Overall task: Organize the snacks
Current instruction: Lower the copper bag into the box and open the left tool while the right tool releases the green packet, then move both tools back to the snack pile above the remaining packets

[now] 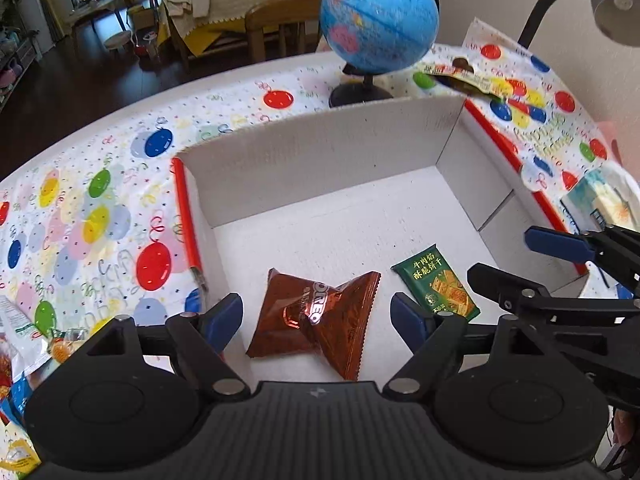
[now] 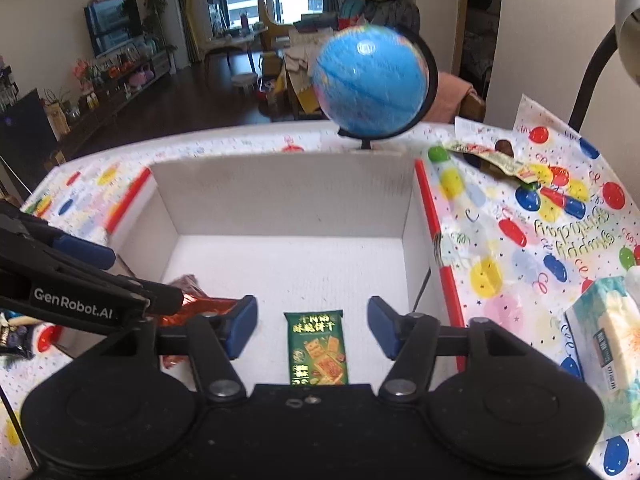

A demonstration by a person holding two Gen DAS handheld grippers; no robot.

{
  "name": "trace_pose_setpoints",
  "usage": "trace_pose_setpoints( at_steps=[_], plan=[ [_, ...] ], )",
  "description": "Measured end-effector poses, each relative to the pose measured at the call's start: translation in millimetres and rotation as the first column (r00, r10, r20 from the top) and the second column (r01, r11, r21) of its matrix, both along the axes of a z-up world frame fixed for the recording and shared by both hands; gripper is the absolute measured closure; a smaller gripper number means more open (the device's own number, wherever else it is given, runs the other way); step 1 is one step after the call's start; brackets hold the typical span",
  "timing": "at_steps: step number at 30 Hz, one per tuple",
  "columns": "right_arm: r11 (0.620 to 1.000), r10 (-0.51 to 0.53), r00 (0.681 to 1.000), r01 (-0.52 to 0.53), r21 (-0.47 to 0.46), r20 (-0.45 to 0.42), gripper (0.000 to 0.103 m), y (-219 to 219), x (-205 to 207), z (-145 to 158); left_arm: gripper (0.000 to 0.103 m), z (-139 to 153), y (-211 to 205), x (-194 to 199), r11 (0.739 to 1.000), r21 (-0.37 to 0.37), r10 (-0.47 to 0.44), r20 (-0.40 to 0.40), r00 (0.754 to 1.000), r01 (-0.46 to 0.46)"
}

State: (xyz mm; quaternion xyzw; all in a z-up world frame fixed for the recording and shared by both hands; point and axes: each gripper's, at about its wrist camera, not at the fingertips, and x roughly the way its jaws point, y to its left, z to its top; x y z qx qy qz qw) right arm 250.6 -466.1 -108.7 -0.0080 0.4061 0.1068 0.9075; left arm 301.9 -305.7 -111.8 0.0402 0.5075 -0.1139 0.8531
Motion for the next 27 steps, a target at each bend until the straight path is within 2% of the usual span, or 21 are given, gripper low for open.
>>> trace_pose_setpoints(
  at_steps=[6,9,15,18,23,27],
  plan=[
    [1.000,-0.001,0.999,0.000,0.013,0.049,0.031,5.8,-16.5,20.9,0.021,20.3,16.6,-19.7,1.000,-0.019,0.017,0.060,0.998,-0.016],
    [1.000,-0.005,0.998,0.003,0.024,0.070,0.028,10.1,-24.7,30.4,0.017,31.9,27.0,-30.0,0.999,-0.046,0.022,0.086,0.996,-0.018],
    [0.999,-0.002,0.994,-0.002,0.041,0.110,0.015,25.8,-41.1,47.3,0.016,50.9,50.0,-51.9,0.997,-0.077,0.028,0.130,0.991,-0.018],
    [0.999,0.002,0.991,-0.008,0.045,0.130,0.013,37.2,-49.3,55.1,0.008,58.5,64.3,-62.8,0.996,-0.087,0.040,0.154,0.987,-0.026],
    [0.998,0.010,0.988,-0.019,0.060,0.155,0.011,57.7,-61.0,65.2,0.006,67.9,93.5,-79.9,0.992,-0.121,0.062,0.181,0.981,-0.040],
    [0.996,0.028,0.985,-0.042,0.079,0.169,0.004,77.3,-70.3,70.8,0.001,72.4,123.2,-95.5,0.987,-0.149,0.089,0.199,0.976,-0.060]
  ],
)
